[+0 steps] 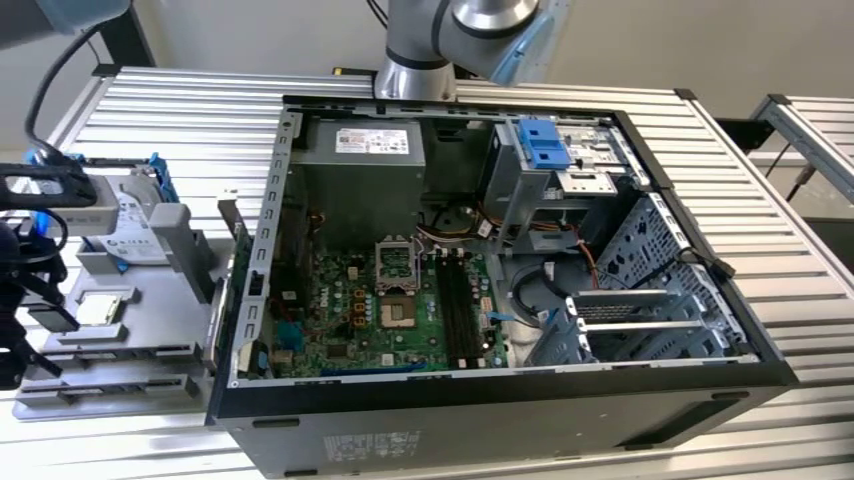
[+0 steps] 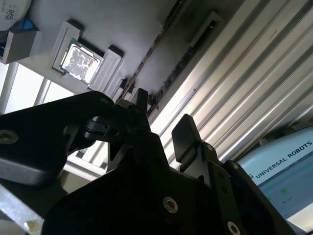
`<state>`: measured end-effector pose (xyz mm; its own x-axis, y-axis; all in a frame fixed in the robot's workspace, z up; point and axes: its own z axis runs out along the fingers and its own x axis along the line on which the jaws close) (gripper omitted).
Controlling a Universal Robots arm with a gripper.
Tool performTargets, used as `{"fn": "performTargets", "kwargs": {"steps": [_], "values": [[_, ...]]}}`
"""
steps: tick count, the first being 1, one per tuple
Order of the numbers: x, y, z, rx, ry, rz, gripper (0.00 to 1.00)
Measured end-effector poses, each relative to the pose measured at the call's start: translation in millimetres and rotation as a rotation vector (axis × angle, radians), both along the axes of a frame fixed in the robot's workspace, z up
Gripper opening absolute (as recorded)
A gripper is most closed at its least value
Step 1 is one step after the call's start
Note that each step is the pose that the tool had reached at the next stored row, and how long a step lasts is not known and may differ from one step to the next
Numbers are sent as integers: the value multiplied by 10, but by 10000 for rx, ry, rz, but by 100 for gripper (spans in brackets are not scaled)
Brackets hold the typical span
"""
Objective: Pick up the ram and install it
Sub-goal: 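Pick up the ram and move it above insertion slot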
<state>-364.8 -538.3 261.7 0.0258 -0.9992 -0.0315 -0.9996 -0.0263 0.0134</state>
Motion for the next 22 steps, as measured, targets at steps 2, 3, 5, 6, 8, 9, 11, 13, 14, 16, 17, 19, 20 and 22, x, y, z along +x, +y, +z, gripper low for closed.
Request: {"fn": "performTargets", "kwargs": {"steps": [2,3,5,6,8,9,11,13,14,16,17,19,20,22], "values": [[0,0,-36,-1,1,0,100],[0,0,-53,-1,1,1,100],[0,0,-89,1,0,0,100],[0,0,-107,0,0,0,100],[0,0,-141,-1,1,0,100],[0,0,-160,-1,1,0,100],[0,0,-197,0,1,0,100],[0,0,-233,-1,1,0,100],[0,0,-251,0,0,0,100],[-1,-1,-287,0,0,-1,100],[-2,-3,-305,-1,1,-2,100],[-1,-10,-343,0,0,0,100],[-1,-12,-361,0,0,0,100],[-1,-12,-396,0,0,-1,100]]}}
